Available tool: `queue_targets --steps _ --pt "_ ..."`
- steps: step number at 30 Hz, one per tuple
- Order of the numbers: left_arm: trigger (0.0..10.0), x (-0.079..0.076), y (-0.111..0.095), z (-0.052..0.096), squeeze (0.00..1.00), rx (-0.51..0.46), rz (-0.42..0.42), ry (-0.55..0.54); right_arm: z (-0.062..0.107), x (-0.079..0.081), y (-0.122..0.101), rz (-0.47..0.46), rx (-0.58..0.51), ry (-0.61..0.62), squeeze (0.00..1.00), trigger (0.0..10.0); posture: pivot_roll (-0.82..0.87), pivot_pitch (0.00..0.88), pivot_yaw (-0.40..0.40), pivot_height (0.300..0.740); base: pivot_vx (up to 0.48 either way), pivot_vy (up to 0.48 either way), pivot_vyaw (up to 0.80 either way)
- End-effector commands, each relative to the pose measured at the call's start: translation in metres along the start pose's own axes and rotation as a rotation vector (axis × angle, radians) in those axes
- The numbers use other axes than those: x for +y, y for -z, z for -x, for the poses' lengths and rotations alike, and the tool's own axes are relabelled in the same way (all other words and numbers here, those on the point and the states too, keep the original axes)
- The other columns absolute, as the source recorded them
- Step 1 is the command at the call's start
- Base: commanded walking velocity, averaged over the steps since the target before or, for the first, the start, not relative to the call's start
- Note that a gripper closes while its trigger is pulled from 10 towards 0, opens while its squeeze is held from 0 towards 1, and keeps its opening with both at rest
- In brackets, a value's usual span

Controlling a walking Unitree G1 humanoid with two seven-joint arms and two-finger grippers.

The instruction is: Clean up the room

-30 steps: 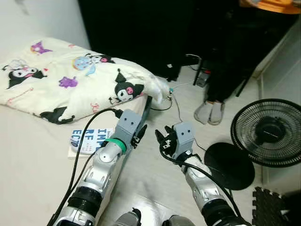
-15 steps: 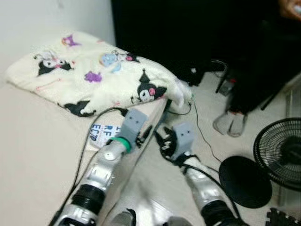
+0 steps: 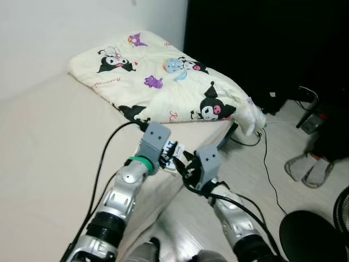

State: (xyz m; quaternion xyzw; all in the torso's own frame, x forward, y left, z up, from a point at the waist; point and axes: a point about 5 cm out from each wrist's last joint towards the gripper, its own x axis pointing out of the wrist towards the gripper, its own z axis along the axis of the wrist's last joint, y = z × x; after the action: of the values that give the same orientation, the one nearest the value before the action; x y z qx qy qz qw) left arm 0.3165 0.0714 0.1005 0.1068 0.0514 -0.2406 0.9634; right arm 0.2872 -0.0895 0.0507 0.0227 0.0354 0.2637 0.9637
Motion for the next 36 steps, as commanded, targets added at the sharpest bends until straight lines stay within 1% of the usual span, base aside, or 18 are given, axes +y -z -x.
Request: queue_targets --steps 1,4,8,19,22,28,36 --pt "10.0 0.002 0.006 0.002 0.00 0.027 0.010 -0.007 0.000 0.005 0.003 -0.017 0.008 -0.011 0.00 10.0 -0.04 0.017 0.030 0.740 0.000 0.000 0.70" --pt "10.0 0.002 0.006 0.002 0.00 0.026 0.009 -0.005 0.000 0.005 0.003 -0.019 0.008 -0.008 0.00 10.0 -0.04 0.017 0.030 0.740 0.000 0.000 0.57" --pt "10.0 0.000 0.004 0.002 0.00 0.014 0.008 0.007 0.000 0.002 0.000 -0.050 -0.010 0.016 0.00 10.0 -0.05 0.019 0.032 0.740 0.000 0.000 0.00" --pt "10.0 -0.002 0.002 0.003 0.00 -0.007 0.008 0.015 0.001 0.000 0.000 -0.071 -0.015 0.035 0.00 10.0 -0.05 0.021 0.030 0.740 0.000 0.000 0.00" --pt "10.0 -0.003 0.002 0.003 0.00 -0.014 -0.009 0.018 0.003 -0.006 0.001 -0.087 -0.014 0.077 0.00 10.0 -0.05 0.022 0.030 0.740 0.000 0.000 0.00" --pt "10.0 -0.003 0.003 0.004 0.00 -0.015 -0.017 0.014 0.004 -0.011 0.000 -0.079 -0.016 0.109 0.00 10.0 -0.05 0.019 0.029 0.740 0.000 0.000 0.00" --pt "10.0 -0.001 0.004 0.004 0.00 -0.012 -0.018 0.002 0.004 -0.013 0.000 -0.067 -0.010 0.117 0.00 10.0 -0.05 0.016 0.027 0.740 0.000 0.000 0.00"
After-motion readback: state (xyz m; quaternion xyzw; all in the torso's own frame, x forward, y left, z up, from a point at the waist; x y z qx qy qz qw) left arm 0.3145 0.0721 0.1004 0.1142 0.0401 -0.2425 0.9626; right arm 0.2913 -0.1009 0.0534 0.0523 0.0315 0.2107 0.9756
